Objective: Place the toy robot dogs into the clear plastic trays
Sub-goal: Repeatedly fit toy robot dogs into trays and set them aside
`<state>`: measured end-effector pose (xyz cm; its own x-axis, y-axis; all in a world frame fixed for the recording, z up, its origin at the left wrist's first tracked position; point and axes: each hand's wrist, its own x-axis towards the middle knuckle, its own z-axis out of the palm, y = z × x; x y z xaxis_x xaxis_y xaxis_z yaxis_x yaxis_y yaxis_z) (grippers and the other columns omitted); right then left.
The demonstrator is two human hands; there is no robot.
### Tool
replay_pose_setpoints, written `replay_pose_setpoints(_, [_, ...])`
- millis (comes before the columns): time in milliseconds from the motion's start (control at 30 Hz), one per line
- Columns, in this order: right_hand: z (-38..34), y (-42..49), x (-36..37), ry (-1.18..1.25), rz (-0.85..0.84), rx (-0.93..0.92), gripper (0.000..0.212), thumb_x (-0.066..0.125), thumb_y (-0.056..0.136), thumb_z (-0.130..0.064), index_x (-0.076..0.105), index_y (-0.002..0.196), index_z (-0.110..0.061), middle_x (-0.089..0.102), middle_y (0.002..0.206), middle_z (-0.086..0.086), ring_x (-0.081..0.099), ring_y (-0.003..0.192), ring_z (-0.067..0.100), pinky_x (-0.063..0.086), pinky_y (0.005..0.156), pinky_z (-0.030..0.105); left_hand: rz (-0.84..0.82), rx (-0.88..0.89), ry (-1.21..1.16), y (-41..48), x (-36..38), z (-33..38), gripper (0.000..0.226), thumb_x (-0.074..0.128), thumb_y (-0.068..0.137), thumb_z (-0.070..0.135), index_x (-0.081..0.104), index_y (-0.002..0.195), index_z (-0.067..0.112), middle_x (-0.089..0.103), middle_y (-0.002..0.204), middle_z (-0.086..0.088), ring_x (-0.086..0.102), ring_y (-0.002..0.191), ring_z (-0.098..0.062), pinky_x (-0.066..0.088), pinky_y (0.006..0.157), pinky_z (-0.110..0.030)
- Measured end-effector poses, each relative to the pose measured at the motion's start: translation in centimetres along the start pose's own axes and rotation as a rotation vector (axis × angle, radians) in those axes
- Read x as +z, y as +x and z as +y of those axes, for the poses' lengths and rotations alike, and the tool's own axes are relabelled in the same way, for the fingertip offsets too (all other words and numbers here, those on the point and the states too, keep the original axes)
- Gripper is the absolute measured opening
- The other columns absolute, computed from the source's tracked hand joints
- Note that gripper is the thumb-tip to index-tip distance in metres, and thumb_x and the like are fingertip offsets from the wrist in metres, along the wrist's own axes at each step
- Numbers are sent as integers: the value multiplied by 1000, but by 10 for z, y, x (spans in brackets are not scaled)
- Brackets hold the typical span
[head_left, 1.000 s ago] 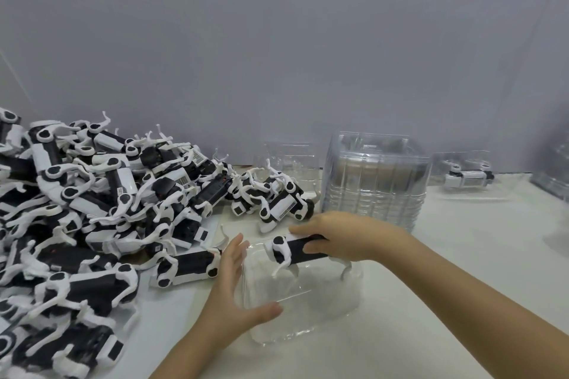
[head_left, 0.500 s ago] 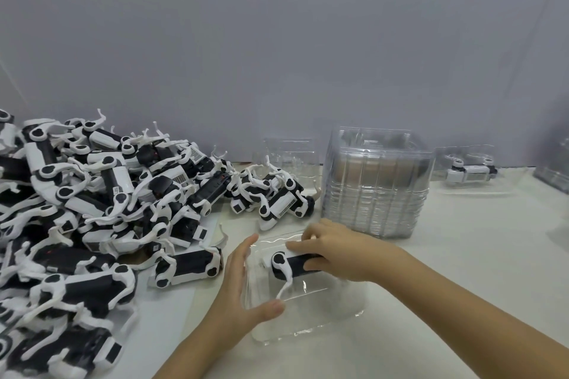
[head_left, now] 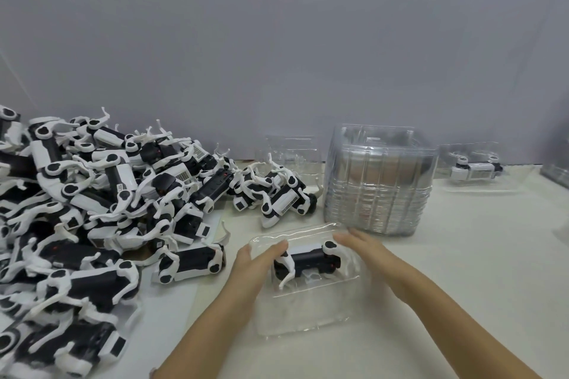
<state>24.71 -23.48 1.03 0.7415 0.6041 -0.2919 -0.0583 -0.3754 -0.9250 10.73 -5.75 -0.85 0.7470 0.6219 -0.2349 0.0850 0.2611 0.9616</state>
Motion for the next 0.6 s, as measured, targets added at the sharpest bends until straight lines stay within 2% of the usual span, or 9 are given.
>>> replay_pose_setpoints(67, [-1, -7, 7, 51, -58, 3, 81, 68, 75, -58, 39, 147, -32, 36, 154, -6, 39, 137, 17, 32, 107, 34, 28, 43, -8, 1, 6, 0, 86, 75, 82, 36, 27, 151, 20, 45, 130, 9, 42, 112, -10, 29, 92, -27])
replay_pose_setpoints(133, [-4, -12, 11, 173, -56, -103, 77, 72, 71, -51, 42, 141, -42, 46, 146, -13, 49, 128, 9, 38, 105, 30, 18, 157, 7, -3, 12, 6, 79, 77, 80, 36, 34, 146, 28, 45, 117, 22, 44, 105, -2, 30, 92, -26])
replay_pose_setpoints(233, [-4, -17, 11, 355, -67, -232, 88, 84, 63, -45, 38, 136, -58, 45, 138, -28, 52, 124, 9, 37, 109, 42, -7, 366, 99, -9, 11, 16, 71, 83, 63, 56, 43, 122, 54, 43, 108, 53, 39, 109, 23, 30, 90, -13])
replay_pose_setpoints(300, [-3, -17, 12, 369, -24, -307, 85, 82, 57, -51, 41, 129, -63, 52, 136, -18, 56, 122, 10, 41, 104, 42, 1, 457, 135, -11, 9, 20, 73, 78, 57, 60, 41, 120, 61, 38, 112, 60, 30, 111, 36, 28, 94, -9])
replay_pose_setpoints(367, [-1, -15, 14, 388, 28, -330, 81, 87, 63, -47, 43, 129, -59, 61, 129, -4, 60, 119, 14, 49, 91, 36, -3, 498, 154, -9, 9, 20, 73, 80, 61, 53, 38, 121, 63, 37, 123, 54, 27, 120, 32, 27, 99, -9])
replay_pose_setpoints(467, [-1, -12, 18, 439, 60, -303, 79, 78, 64, -39, 43, 135, -48, 71, 111, -4, 71, 96, 23, 55, 72, 31, 3, 518, 227, -5, 14, 22, 70, 81, 78, 32, 38, 129, 51, 39, 135, 34, 33, 130, 14, 26, 103, -12])
replay_pose_setpoints(533, [-2, -10, 18, 450, 67, -284, 76, 76, 65, -38, 45, 134, -46, 67, 117, -7, 72, 93, 26, 57, 73, 36, 22, 497, 294, -2, 17, 27, 71, 77, 82, 25, 37, 139, 36, 40, 136, 23, 32, 131, 3, 25, 104, -18])
replay_pose_setpoints(600, [-5, -8, 15, 503, 69, -264, 74, 77, 66, -35, 46, 132, -44, 64, 123, -6, 72, 95, 29, 57, 73, 40, 10, 469, 320, -4, 20, 38, 76, 76, 81, 31, 36, 145, 30, 39, 138, 19, 32, 127, 3, 26, 102, -19])
